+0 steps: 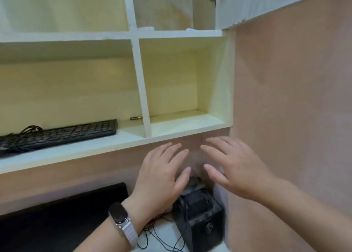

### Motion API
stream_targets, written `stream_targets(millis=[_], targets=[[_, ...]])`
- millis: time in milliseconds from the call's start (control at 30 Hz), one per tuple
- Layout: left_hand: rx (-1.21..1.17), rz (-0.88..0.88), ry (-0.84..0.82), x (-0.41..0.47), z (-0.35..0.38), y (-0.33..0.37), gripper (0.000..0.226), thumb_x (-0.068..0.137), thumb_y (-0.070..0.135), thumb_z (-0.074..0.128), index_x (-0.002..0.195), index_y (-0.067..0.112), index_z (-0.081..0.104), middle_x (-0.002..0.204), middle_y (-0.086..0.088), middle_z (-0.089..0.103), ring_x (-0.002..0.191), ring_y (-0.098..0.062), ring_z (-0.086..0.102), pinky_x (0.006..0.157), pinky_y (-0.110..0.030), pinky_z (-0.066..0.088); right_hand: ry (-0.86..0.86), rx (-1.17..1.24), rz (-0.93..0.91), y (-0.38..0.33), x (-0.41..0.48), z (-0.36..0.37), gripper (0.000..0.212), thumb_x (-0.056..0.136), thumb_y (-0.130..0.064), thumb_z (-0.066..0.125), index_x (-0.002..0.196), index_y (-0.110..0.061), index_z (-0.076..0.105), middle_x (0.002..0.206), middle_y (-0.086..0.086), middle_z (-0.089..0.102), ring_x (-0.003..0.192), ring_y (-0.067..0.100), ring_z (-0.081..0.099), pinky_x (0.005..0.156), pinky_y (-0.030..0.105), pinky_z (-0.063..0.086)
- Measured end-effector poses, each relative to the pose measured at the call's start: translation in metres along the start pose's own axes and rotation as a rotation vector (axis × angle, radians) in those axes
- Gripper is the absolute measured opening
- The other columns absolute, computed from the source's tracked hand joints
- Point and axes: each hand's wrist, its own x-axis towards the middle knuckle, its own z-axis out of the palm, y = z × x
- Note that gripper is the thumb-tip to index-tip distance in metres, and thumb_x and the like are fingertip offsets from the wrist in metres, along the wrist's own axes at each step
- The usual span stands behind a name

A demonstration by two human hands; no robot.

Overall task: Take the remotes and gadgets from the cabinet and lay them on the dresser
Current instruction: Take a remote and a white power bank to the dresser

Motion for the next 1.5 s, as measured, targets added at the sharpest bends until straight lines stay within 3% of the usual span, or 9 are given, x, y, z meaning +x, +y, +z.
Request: stream_targets(millis=[300,500,600,700,900,1000,1133,1333,1500], targets=[[0.09,-0.106,0.161,0.093,-0.009,-0.014,0.042,0.088,0.044,0.052,0.121,0.021,0.065,0.125,0.002,0.062,0.116,-0.02,0.054,0.094,-0.037,0.042,0.262,0.081,-0.171,0.065,0.106,-0.019,0.05,0.087,-0.047,0.044,0.115,-0.014,0.07,0.117,0.01,0.068,0.101,0.032,0.064,0.078,0.039,0.053],[0.165,0.037,0.336,0.173,-0.065,-0.035,0.044,0.089,0.04,0.054,0.122,0.013,0.065,0.124,-0.005,0.062,0.115,-0.025,0.057,0.095,-0.043,0.046,0.402,0.16,-0.219,0.084,0.185,-0.056,0.051,0.089,-0.045,0.044,0.123,-0.011,0.063,0.123,0.011,0.063,0.11,0.033,0.058,0.088,0.044,0.05],[0.16,0.081,0.347,0.227,-0.1,-0.045,0.044,0.089,0.038,0.054,0.123,0.012,0.063,0.124,-0.005,0.062,0.115,-0.023,0.055,0.099,-0.034,0.042,0.409,0.241,-0.169,0.087,0.231,-0.087,0.049,0.091,-0.042,0.044,0.128,-0.014,0.058,0.127,0.007,0.058,0.117,0.03,0.052,0.093,0.045,0.046],[0.211,0.03,0.229,0.28,-0.129,-0.051,0.045,0.09,0.041,0.052,0.129,0.018,0.058,0.126,-0.002,0.059,0.118,-0.021,0.052,0.097,-0.03,0.04,0.307,0.27,-0.064,0.09,0.277,-0.113,0.045,0.095,-0.039,0.045,0.136,-0.022,0.049,0.133,0.001,0.051,0.123,0.022,0.043,0.095,0.04,0.043],[0.543,-0.012,-0.211,0.355,-0.144,-0.062,0.04,0.093,0.038,0.049,0.131,0.027,0.051,0.126,-0.002,0.057,0.114,-0.024,0.054,0.089,-0.037,0.047,-0.044,0.092,-0.026,0.099,0.334,-0.129,0.045,0.096,-0.039,0.044,0.139,-0.025,0.045,0.131,0.005,0.053,0.115,0.025,0.051,0.081,0.032,0.041],[0.661,-0.137,-0.4,0.373,-0.139,-0.071,0.042,0.094,0.038,0.049,0.134,0.023,0.048,0.129,-0.005,0.057,0.114,-0.027,0.056,0.091,-0.038,0.048,-0.172,0.133,0.061,0.098,0.344,-0.123,0.043,0.094,-0.041,0.044,0.133,-0.025,0.049,0.11,0.003,0.057,0.094,0.024,0.055,0.077,0.035,0.047],[0.713,-0.298,-0.584,0.386,-0.126,-0.078,0.04,0.096,0.035,0.045,0.131,0.015,0.05,0.12,-0.009,0.063,0.108,-0.029,0.058,0.09,-0.037,0.048,-0.295,0.129,0.129,0.098,0.349,-0.121,0.033,0.094,-0.042,0.044,0.113,-0.02,0.058,0.1,0.002,0.06,0.093,0.026,0.056,0.076,0.033,0.046],[0.679,-0.372,-0.645,0.39,-0.11,-0.085,0.034,0.099,0.029,0.039,0.115,0.006,0.058,0.1,-0.009,0.059,0.085,-0.027,0.051,0.068,-0.031,0.034,-0.343,0.156,0.073,0.099,0.344,-0.12,0.03,0.101,-0.03,0.036,0.079,-0.016,0.051,0.079,-0.001,0.048,0.074,0.021,0.048,0.056,0.027,0.033],[0.695,-0.346,-0.59,0.386,-0.114,-0.085,0.038,0.098,0.036,0.043,0.1,0.004,0.063,0.09,-0.01,0.06,0.079,-0.028,0.052,0.059,-0.033,0.033,-0.279,0.156,0.071,0.099,0.341,-0.118,0.031,0.098,-0.027,0.037,0.102,-0.008,0.061,0.093,0.008,0.059,0.072,0.02,0.049,0.059,0.029,0.038]])
